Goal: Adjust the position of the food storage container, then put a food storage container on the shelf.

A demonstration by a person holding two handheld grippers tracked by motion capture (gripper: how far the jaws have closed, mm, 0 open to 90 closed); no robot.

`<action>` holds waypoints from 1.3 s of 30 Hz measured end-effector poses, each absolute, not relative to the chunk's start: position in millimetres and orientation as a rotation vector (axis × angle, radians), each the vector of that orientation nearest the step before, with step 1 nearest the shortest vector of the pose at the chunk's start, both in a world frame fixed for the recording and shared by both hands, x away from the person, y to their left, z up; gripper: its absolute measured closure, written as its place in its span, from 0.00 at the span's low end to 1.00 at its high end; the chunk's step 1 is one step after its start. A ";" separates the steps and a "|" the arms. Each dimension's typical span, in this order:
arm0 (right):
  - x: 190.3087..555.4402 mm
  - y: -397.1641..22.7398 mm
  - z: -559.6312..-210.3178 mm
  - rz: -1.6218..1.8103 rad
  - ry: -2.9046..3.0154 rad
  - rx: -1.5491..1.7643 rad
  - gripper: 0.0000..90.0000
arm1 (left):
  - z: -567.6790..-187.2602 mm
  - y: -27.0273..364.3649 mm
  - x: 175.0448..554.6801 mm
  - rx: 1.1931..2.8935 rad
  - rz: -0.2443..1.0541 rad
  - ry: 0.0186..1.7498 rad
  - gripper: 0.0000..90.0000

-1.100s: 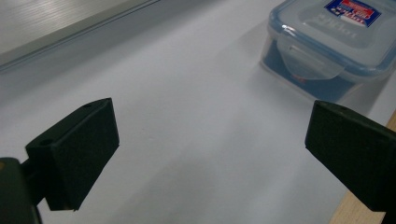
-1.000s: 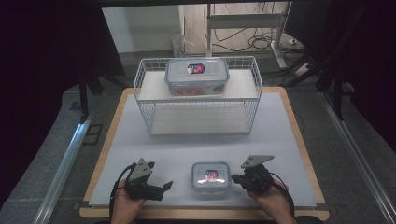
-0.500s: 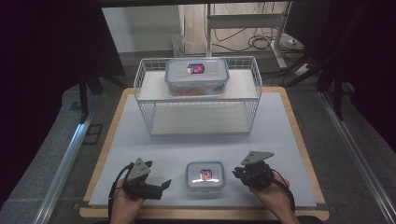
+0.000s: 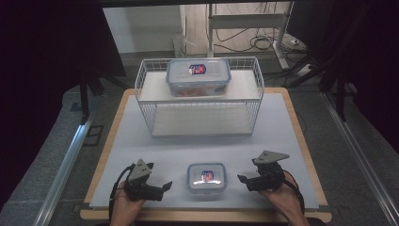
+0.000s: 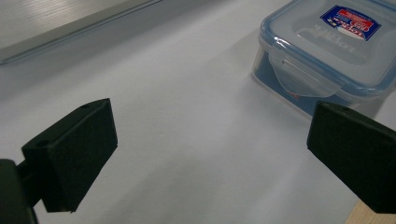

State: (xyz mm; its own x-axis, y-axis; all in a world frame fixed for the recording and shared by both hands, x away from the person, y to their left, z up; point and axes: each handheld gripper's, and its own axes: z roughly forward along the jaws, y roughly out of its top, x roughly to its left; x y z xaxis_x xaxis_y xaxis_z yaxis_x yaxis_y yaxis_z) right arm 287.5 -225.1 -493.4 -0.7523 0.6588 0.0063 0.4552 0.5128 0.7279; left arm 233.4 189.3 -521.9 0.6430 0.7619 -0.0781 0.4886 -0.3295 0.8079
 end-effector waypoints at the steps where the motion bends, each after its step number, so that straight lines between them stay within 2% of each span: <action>1: 287.7 -226.2 -493.9 1.077 2.489 0.933 0.15 | -522.1 189.5 233.6 1.997 0.396 0.978 0.02; 6: 289.7 -230.1 -498.9 1.079 2.512 0.927 0.07 | -522.8 188.8 234.0 2.006 0.395 0.980 0.02; 10: 290.2 -229.9 -500.1 1.081 2.525 0.923 0.05 | -522.5 187.7 234.1 2.010 0.378 0.991 0.02; 32: 287.3 -224.6 -497.7 1.117 2.541 0.868 0.01 | -513.7 177.9 231.5 2.019 0.312 0.986 0.01; 39: 283.9 -218.5 -494.7 1.123 2.536 0.886 0.01 | -509.7 169.6 233.1 1.991 0.231 0.974 0.03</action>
State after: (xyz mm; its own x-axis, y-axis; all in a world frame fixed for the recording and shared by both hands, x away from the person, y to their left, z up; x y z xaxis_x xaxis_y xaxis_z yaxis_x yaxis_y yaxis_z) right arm 283.9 -218.5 -494.7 -0.7909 0.6111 0.0334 0.4354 0.5234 0.7325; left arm 233.1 169.6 -509.7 0.6748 0.7113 -0.1966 0.5473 -0.3036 0.7799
